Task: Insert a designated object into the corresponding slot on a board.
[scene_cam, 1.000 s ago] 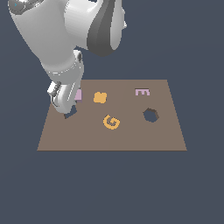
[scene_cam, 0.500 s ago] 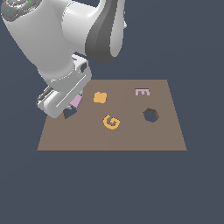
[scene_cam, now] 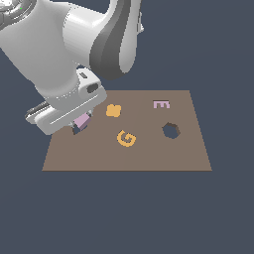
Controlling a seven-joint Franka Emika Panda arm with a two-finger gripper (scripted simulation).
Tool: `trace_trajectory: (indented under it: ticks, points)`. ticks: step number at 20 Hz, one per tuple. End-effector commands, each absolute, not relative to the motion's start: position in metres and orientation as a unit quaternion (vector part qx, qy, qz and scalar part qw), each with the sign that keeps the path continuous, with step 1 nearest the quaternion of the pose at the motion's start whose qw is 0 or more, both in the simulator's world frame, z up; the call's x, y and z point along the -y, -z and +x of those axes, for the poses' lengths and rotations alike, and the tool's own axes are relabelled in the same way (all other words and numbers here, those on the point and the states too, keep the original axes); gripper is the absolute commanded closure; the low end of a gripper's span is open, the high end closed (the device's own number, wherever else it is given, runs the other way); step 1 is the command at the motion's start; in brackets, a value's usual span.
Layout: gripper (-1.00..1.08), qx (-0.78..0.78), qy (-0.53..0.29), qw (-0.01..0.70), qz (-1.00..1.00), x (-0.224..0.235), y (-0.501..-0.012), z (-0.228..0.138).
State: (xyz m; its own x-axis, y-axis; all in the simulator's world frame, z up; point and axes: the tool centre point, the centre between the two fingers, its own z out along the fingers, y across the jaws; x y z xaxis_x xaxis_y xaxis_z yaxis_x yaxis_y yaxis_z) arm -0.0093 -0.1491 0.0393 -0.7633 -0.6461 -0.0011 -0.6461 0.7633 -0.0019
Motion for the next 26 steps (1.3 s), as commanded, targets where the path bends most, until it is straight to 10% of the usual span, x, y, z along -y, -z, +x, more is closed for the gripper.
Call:
trace_trajectory:
  ticks: [1, 25, 26]
  points:
    - [1.08, -0.950, 0.001, 0.001, -0.311, 0.152, -0.040, -0.006]
    - [1.08, -0.978, 0.000, 0.000, -0.210, 0.162, -0.030, 0.003]
    - [-0.92, -0.978, 0.000, 0.000, -0.210, 0.162, -0.030, 0.003]
